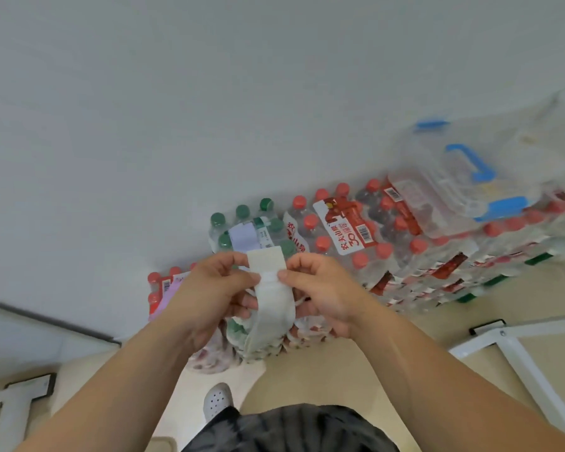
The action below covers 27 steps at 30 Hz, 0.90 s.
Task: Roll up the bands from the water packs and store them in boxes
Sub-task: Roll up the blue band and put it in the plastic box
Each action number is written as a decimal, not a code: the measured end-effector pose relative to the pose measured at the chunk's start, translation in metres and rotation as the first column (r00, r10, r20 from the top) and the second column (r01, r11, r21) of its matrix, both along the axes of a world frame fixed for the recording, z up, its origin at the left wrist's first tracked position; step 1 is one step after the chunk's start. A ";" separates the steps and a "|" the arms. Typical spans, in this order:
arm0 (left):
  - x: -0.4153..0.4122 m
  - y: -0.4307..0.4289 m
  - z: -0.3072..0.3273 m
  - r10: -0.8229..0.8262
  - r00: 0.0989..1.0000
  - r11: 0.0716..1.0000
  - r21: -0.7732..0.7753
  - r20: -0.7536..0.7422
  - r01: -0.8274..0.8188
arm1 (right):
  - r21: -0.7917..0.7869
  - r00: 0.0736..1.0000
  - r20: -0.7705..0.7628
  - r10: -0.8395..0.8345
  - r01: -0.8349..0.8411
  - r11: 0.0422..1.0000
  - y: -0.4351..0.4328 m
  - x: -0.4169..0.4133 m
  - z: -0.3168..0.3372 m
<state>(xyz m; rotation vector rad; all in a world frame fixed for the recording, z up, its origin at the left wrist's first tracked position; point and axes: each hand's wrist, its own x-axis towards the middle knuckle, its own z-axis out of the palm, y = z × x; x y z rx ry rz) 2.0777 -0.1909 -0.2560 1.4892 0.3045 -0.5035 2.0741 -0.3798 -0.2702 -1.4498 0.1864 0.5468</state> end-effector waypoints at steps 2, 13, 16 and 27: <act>-0.003 -0.032 0.005 -0.010 1.000 1.000 0.014 0.010 0.010 | -0.002 1.000 0.008 -0.007 0.007 1.000 -0.032 -0.005 0.003; 0.042 -0.133 -0.004 -0.066 0.996 0.984 0.172 0.056 0.056 | -0.202 0.992 0.105 -0.065 0.085 0.976 -0.129 0.038 -0.015; 0.067 -0.141 -0.022 -0.076 0.996 0.963 0.262 0.052 0.060 | -0.345 0.992 0.123 -0.037 0.078 0.935 -0.133 0.067 -0.033; 0.156 -0.135 -0.079 -0.030 1.000 0.924 0.381 -0.005 0.030 | -0.570 0.998 0.035 -0.045 0.057 0.820 -0.109 0.158 -0.080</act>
